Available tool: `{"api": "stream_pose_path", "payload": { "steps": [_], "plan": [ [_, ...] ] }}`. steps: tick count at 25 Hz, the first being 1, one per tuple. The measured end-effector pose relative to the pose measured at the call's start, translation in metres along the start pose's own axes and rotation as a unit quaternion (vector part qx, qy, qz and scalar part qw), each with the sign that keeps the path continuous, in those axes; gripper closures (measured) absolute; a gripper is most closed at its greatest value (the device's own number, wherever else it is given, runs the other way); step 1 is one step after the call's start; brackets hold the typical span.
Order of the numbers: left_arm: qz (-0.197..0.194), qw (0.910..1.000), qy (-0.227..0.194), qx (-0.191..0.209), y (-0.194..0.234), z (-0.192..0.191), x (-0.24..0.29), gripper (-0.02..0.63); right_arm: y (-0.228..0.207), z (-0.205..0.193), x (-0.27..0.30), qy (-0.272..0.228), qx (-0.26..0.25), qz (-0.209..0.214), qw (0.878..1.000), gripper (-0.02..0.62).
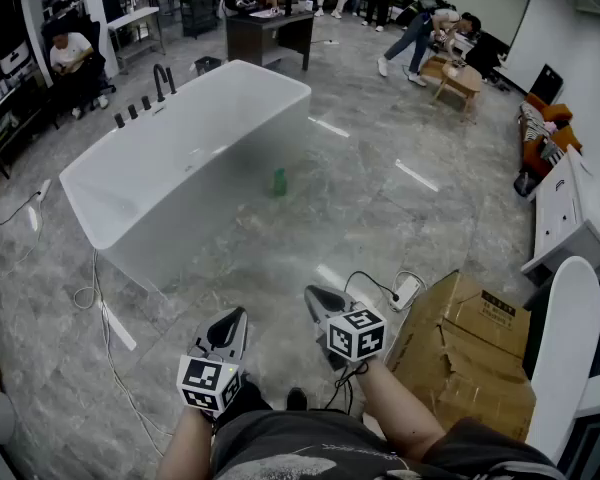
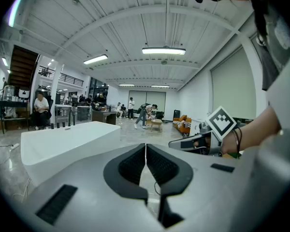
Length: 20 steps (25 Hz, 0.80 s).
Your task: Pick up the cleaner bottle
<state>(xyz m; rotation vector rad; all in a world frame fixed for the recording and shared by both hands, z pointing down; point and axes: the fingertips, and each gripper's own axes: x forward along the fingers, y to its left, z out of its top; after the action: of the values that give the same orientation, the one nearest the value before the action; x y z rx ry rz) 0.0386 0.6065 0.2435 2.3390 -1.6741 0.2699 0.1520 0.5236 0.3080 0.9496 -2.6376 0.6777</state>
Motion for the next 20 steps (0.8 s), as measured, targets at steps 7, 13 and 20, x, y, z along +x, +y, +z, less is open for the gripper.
{"api": "stream_pose_path", "payload": {
  "steps": [7,13,20],
  "plan": [
    [-0.012,0.9999,0.001,0.011,-0.017,0.002,0.002,0.588,-0.001,0.005,-0.011,-0.007,-0.006,0.002,1.000,0.568],
    [-0.011,0.9999,-0.006,-0.001,-0.026,0.001,0.001,0.588,-0.003,-0.003,-0.023,-0.010,0.000,-0.004,1.000,0.569],
    [-0.004,0.9999,-0.008,-0.008,-0.025,0.002,0.006,0.588,-0.002,0.006,-0.032,-0.041,-0.010,0.014,0.999,0.568]
  ]
}}
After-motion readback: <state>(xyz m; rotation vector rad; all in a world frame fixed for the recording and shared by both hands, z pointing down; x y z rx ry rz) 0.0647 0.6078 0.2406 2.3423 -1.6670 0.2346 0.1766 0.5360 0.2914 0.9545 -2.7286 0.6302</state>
